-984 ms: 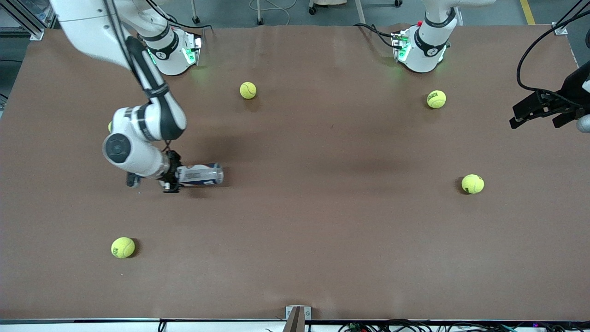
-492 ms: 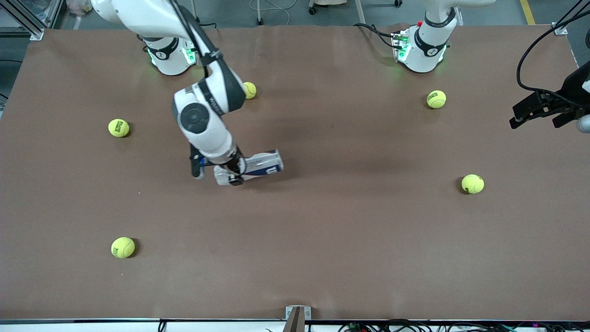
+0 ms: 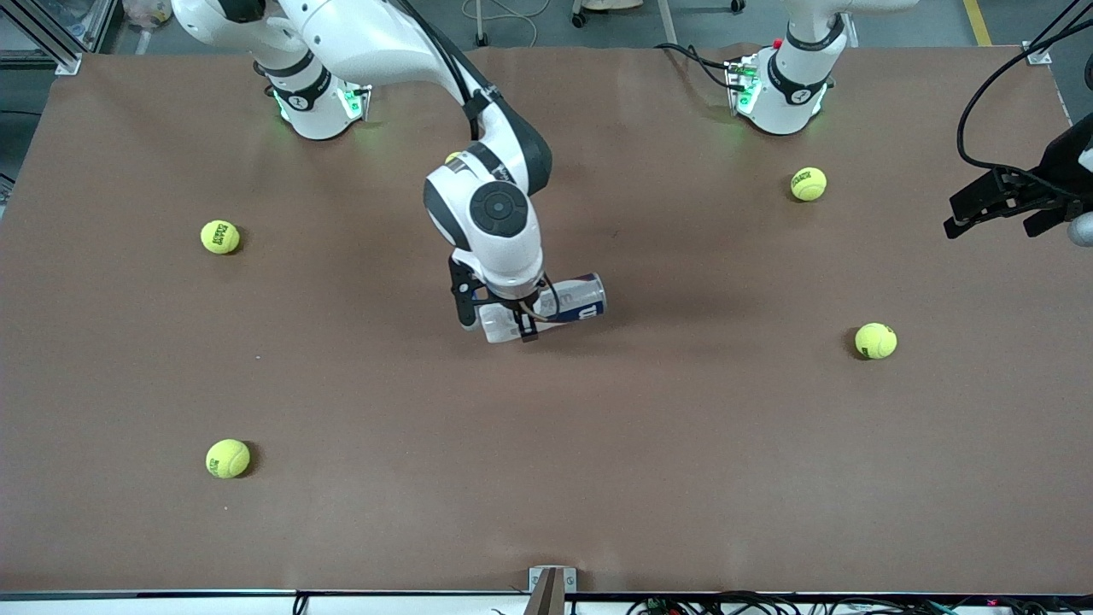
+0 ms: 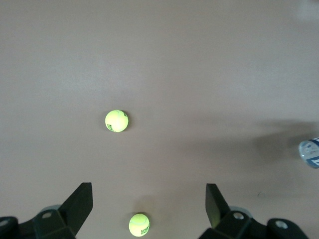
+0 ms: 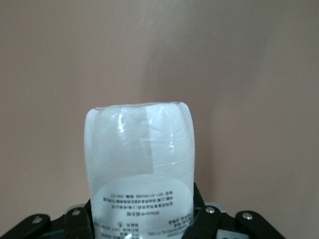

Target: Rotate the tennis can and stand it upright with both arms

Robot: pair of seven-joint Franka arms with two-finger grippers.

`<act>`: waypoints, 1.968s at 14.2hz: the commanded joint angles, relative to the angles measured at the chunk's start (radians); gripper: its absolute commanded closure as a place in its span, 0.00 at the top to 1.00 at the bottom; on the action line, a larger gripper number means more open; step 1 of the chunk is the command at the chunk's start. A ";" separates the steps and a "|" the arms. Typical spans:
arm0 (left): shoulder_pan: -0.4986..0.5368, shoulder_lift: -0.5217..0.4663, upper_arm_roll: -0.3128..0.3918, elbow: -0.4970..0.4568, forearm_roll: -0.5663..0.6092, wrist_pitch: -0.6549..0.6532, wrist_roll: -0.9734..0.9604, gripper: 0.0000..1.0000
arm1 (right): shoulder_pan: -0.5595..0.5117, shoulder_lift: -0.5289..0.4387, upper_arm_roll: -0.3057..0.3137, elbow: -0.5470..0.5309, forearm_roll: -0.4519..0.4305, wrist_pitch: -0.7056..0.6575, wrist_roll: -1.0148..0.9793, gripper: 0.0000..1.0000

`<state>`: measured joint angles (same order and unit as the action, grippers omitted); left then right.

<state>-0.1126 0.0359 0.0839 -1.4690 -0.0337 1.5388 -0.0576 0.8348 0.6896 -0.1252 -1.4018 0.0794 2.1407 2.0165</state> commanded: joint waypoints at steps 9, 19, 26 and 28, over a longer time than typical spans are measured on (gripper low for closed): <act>0.002 0.001 -0.001 0.007 -0.009 -0.006 -0.005 1.00 | 0.104 0.307 -0.016 0.348 -0.030 0.031 0.220 0.67; 0.002 0.001 -0.001 0.007 -0.009 -0.006 -0.005 1.00 | 0.106 0.347 -0.014 0.346 -0.029 0.087 0.281 0.68; 0.002 0.001 -0.001 0.007 -0.009 -0.006 -0.005 1.00 | 0.110 0.369 -0.016 0.342 -0.030 0.108 0.303 0.78; 0.002 0.001 -0.001 0.007 -0.009 -0.006 -0.005 1.00 | 0.112 0.376 -0.016 0.342 -0.030 0.111 0.303 0.87</act>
<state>-0.1127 0.0359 0.0838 -1.4691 -0.0337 1.5388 -0.0576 0.9392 1.0432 -0.1375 -1.0799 0.0604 2.2431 2.2902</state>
